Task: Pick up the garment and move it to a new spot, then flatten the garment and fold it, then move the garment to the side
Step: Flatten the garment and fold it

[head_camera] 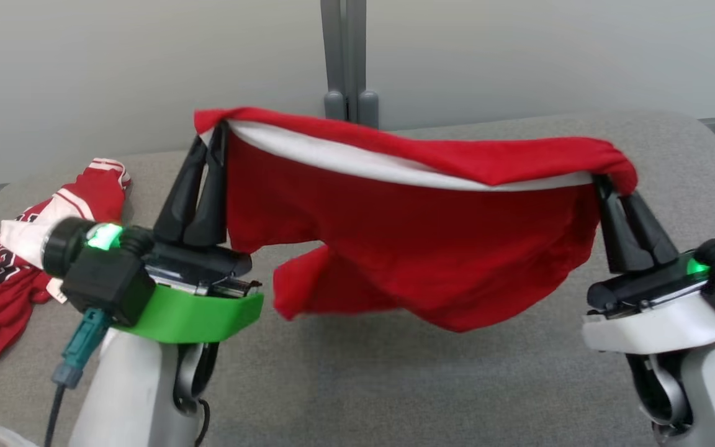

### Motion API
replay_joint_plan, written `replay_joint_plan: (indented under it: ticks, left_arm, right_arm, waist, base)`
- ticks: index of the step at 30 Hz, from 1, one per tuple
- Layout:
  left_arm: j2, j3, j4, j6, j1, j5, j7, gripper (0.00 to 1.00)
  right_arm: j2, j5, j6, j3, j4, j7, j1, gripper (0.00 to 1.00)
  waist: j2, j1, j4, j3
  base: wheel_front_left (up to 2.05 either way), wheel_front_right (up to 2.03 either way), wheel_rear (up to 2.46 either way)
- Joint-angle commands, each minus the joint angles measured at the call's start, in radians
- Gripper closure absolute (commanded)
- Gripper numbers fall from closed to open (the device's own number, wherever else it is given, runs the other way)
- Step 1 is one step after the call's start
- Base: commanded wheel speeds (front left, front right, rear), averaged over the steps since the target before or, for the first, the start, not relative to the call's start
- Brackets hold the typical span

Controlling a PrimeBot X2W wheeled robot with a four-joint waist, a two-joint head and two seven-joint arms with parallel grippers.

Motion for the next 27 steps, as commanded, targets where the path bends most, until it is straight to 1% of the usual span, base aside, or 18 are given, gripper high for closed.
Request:
replay_joint_plan:
  ticks: [1,4,6,9,11,13,15,16,18,21,25,27]
  left_arm:
    - [0.014,-0.002,-0.041,-0.003,-0.026,0.014,0.001,1.0]
    - [0.036,0.0,-0.139,-0.008,-0.076,0.018,0.035,1.0]
    - [0.051,-0.001,-0.167,-0.01,-0.108,0.011,0.073,1.0]
    - [0.067,-0.002,-0.16,-0.017,-0.165,-0.006,0.115,1.0]
    - [0.074,0.0,-0.117,-0.019,-0.21,-0.033,0.139,1.0]
    - [0.091,-0.008,-0.05,-0.025,-0.272,-0.05,0.156,1.0]
    - [0.102,-0.014,0.014,-0.028,-0.333,-0.06,0.16,1.0]
    - [0.112,-0.013,0.056,-0.029,-0.381,-0.062,0.158,1.0]
    - [0.121,-0.009,0.131,-0.031,-0.467,-0.074,0.144,1.0]
    - [0.135,0.006,0.24,-0.033,-0.619,-0.075,0.116,1.0]
    - [0.126,0.014,0.374,-0.031,-0.764,-0.067,0.069,1.0]
    - [0.112,0.012,0.436,-0.011,-0.791,-0.055,0.049,1.0]
  right_arm:
    - [-0.006,0.007,0.0,-0.011,-0.059,0.018,0.012,1.0]
    - [-0.02,0.012,0.0,-0.033,-0.194,0.07,0.022,1.0]
    - [-0.026,0.022,0.0,-0.036,-0.251,0.106,0.023,1.0]
    - [-0.041,0.032,0.0,-0.029,-0.283,0.145,-0.004,1.0]
    - [-0.034,0.048,0.0,-0.011,-0.258,0.16,-0.04,1.0]
    - [-0.05,0.045,0.0,0.024,-0.2,0.163,-0.11,1.0]
    - [-0.049,0.059,0.0,0.059,-0.13,0.158,-0.184,1.0]
    - [-0.057,0.057,0.0,0.08,-0.08,0.15,-0.243,1.0]
    - [-0.045,0.07,0.0,0.103,0.024,0.126,-0.365,1.0]
    - [-0.029,0.041,0.0,0.114,0.203,0.07,-0.576,1.0]
    - [-0.01,-0.013,0.0,0.149,0.437,-0.013,-0.791,1.0]
    - [0.008,-0.019,0.0,0.176,0.548,-0.037,-0.85,1.0]
  waist:
    - [0.0,0.0,-0.022,-0.017]
    - [0.0,0.0,-0.028,-0.008]
    - [0.0,0.0,-0.03,0.004]
    - [0.0,0.0,-0.034,0.042]
    - [0.0,0.0,-0.037,0.085]
    - [0.0,0.0,-0.042,0.14]
    - [0.0,0.0,-0.046,0.185]
    - [0.0,0.0,-0.048,0.212]
    - [0.0,0.0,-0.054,0.258]
    - [0.0,0.0,-0.06,0.322]
    - [0.0,0.0,-0.049,0.382]
    - [0.0,0.0,-0.037,0.406]
  base:
    - [0.0,0.0,0.0]
    - [0.0,0.0,0.0]
    - [0.0,0.0,0.0]
    - [0.0,0.0,0.0]
    - [0.0,0.0,0.0]
    - [0.0,0.0,0.0]
    - [0.0,0.0,0.0]
    - [0.0,0.0,0.0]
    - [0.0,0.0,0.0]
    - [0.0,0.0,0.0]
    - [0.0,0.0,0.0]
    - [0.0,0.0,0.0]
